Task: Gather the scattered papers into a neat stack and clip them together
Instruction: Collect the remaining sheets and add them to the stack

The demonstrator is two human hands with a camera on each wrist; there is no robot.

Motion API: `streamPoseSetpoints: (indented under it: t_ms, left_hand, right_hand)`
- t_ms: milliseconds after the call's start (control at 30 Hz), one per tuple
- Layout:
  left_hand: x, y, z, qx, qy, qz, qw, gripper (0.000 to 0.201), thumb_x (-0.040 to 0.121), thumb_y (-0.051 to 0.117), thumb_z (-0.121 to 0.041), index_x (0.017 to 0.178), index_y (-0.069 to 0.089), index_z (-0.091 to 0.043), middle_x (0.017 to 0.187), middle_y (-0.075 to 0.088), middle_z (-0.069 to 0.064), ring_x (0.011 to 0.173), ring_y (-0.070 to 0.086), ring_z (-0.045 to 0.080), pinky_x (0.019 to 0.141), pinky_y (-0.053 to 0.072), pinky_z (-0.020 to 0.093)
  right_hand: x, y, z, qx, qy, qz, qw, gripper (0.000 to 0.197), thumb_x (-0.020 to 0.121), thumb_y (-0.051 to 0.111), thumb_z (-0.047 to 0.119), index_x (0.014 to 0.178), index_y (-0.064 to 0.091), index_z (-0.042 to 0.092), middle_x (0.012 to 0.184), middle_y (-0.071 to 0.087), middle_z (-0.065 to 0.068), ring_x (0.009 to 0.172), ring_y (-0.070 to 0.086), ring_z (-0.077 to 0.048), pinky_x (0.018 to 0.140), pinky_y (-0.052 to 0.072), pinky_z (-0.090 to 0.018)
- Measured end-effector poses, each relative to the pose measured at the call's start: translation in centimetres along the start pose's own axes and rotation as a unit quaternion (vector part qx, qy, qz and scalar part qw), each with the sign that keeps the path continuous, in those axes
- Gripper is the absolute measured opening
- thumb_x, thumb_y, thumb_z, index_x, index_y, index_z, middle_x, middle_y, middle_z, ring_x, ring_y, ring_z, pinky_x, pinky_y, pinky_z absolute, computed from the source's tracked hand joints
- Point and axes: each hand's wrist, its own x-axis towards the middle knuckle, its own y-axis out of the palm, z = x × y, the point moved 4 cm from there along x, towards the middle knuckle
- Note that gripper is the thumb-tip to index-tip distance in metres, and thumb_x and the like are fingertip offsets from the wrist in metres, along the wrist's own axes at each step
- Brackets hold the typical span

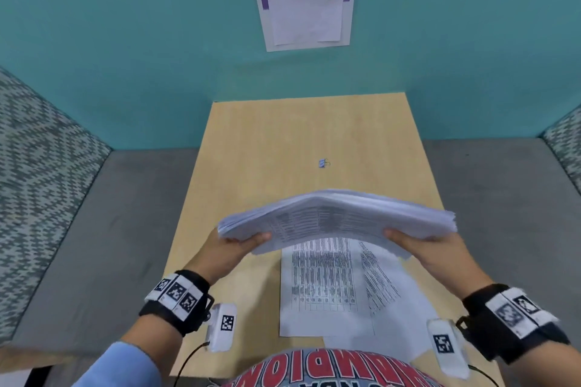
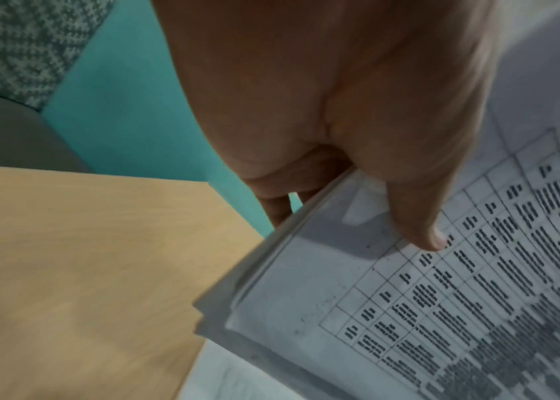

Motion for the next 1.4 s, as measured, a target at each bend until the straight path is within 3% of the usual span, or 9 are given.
streamPoseSetpoints:
  t_ms: [133,267,533,800,933,1033,1100,1233,1400]
  left_hand:
    - [1.3,1.1,6.3,0.11,-0.038,0.03,0.993,0.024,0.089,0.085,-0.018,0.111,0.081,-0.027,0.111,0.083,-0.006,0.107,0.076,0.013,0.092,0.06,0.038]
    - [2.1,1.1,8.8,0.127,-0.043,0.018,0.991,0.009,0.09,0.083,-0.03,0.099,0.083,-0.031,0.103,0.084,-0.006,0.098,0.077,0.011,0.088,0.058,0.035]
    - [1.8,0.6,6.5,0.075,0.014,-0.004,0.997,0.018,0.093,0.081,-0.011,0.106,0.081,-0.023,0.105,0.083,-0.012,0.096,0.075,0.001,0.083,0.057,0.015]
    - [2.4,0.7,7.9,0.093,-0.025,0.012,0.995,0.007,0.089,0.085,-0.028,0.087,0.082,-0.023,0.086,0.078,0.001,0.081,0.066,0.011,0.078,0.05,0.034]
    - [2.2,0.7,6.6,0.071,0.008,-0.02,0.997,0.014,0.092,0.083,-0.017,0.095,0.083,-0.03,0.098,0.081,-0.006,0.091,0.072,0.005,0.081,0.055,0.022]
    - [1.7,1.0,6.3,0.134,0.034,0.006,0.99,0.03,0.089,0.085,-0.018,0.112,0.073,-0.033,0.11,0.076,-0.02,0.101,0.07,-0.002,0.085,0.052,0.01]
    - [1.6,1.2,6.8,0.178,0.024,0.023,0.983,0.024,0.091,0.083,-0.021,0.103,0.071,-0.038,0.101,0.076,-0.017,0.09,0.07,0.002,0.078,0.051,0.014]
    - [1.3,0.9,5.9,0.201,0.028,0.013,0.979,0.017,0.097,0.075,-0.019,0.088,0.077,-0.033,0.085,0.077,-0.007,0.076,0.065,0.002,0.072,0.049,0.026]
    - [0.5,1.2,0.0,0.358,0.17,0.031,0.917,0.027,0.095,0.063,-0.016,0.104,0.078,-0.037,0.099,0.077,-0.018,0.09,0.071,0.007,0.079,0.058,0.034]
  right_hand:
    - [-0.3,0.7,-6.6,-0.083,0.045,0.011,0.995,0.024,0.081,0.087,0.012,0.101,0.083,0.024,0.1,0.084,0.007,0.105,0.077,-0.02,0.086,0.058,-0.025]
    - [0.2,0.2,-8.6,-0.157,0.069,0.021,0.985,0.018,0.087,0.083,0.014,0.096,0.083,0.03,0.094,0.083,0.006,0.091,0.076,-0.012,0.087,0.059,-0.044]
    - [0.3,-0.7,-7.2,-0.086,0.061,-0.012,0.994,0.015,0.087,0.083,0.009,0.096,0.08,0.022,0.09,0.082,0.01,0.077,0.07,0.0,0.069,0.051,-0.008]
    - [1.1,-0.2,-8.1,-0.132,0.088,0.018,0.987,0.016,0.09,0.081,0.017,0.095,0.083,0.033,0.094,0.083,0.008,0.091,0.075,-0.013,0.085,0.055,-0.032]
    - [0.9,-0.4,-6.9,-0.122,0.065,-0.012,0.99,0.017,0.091,0.08,0.015,0.091,0.082,0.032,0.089,0.082,0.013,0.079,0.071,0.001,0.075,0.052,-0.012]
    - [0.5,-0.5,-7.4,-0.157,0.088,0.01,0.984,0.017,0.09,0.081,0.017,0.09,0.081,0.033,0.088,0.081,0.008,0.085,0.074,-0.012,0.076,0.052,-0.023]
    - [0.4,-0.6,-7.9,-0.189,0.111,0.042,0.975,0.02,0.088,0.082,0.016,0.092,0.08,0.035,0.09,0.081,0.008,0.093,0.075,-0.022,0.078,0.053,-0.028]
    - [1.0,-1.2,-6.2,-0.213,0.095,0.032,0.972,0.035,0.078,0.091,0.018,0.105,0.077,0.036,0.097,0.078,0.018,0.103,0.073,-0.019,0.078,0.05,-0.01]
    - [1.3,0.8,-0.1,-0.467,-0.113,-0.004,0.877,0.075,0.074,0.088,0.049,0.141,0.058,0.034,0.144,0.061,0.01,0.139,0.051,-0.02,0.118,0.032,-0.051]
